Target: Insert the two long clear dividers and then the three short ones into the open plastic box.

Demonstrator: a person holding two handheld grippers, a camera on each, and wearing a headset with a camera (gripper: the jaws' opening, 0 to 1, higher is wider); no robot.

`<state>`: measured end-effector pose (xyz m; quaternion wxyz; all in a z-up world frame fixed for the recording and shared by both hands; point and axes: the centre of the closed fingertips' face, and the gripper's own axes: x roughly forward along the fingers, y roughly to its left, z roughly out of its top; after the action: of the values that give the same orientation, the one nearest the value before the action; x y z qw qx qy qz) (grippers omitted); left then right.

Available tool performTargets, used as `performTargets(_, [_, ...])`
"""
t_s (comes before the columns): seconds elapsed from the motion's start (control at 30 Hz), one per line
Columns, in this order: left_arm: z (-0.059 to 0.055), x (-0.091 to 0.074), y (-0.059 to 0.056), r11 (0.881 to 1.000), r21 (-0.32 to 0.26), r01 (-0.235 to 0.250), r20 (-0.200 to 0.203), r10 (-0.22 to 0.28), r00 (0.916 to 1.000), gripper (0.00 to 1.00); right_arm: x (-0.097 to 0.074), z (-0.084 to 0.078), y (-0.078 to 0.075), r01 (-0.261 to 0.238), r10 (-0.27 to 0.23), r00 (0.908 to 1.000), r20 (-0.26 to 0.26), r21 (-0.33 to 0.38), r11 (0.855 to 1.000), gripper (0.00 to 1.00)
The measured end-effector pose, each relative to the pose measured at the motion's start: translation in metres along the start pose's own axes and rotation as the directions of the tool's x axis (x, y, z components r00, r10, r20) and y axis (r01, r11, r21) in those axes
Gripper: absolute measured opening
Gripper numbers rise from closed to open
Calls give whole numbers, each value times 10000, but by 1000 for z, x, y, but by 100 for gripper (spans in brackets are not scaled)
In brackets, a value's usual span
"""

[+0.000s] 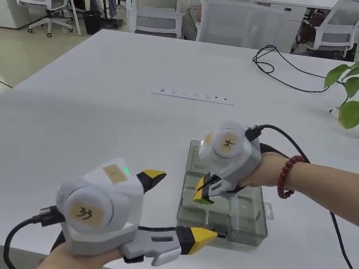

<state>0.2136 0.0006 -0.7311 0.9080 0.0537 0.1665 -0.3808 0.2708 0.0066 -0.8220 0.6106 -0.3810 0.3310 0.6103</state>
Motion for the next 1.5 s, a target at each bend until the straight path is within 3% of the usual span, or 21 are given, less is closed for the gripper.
performTargets(0.23, [0, 0, -1, 10000, 12, 23, -14, -23, 10000, 80, 4, -2, 1, -145, 127, 9980, -624, -286, 9995, 2])
performTargets(0.5, [0, 0, 0, 10000, 9, -9, 23, 9, 10000, 80, 8, -6, 1, -271, 208, 9876, -1555, -385, 9989, 2])
performTargets(0.63, [0, 0, 1, 10000, 53, -39, -2, 39, 10000, 80, 8, -7, 1, -257, 172, 9850, -1718, -473, 9985, 2])
performTargets(0.77, [1, 0, 1, 10000, 17, -85, 49, 84, 10000, 80, 7, -7, 0, -150, 135, 9881, -1535, -83, 9999, 3])
performTargets(0.87, [0, 0, 2, 10000, 8, -96, 12, 96, 10000, 80, 7, -7, 1, -170, 115, 9910, -1332, -403, 9990, 4])
performTargets(1.07, [0, 0, 3, 9999, 35, -145, -40, 145, 9999, 80, 9, -5, 4, -263, 260, 9956, -896, -15, 9997, 9])
performTargets(1.5, [2, 0, 3, 9999, -41, -135, -124, 135, 9998, 81, -10, 11, 3, -167, 154, 9995, 293, 451, 9988, 20])
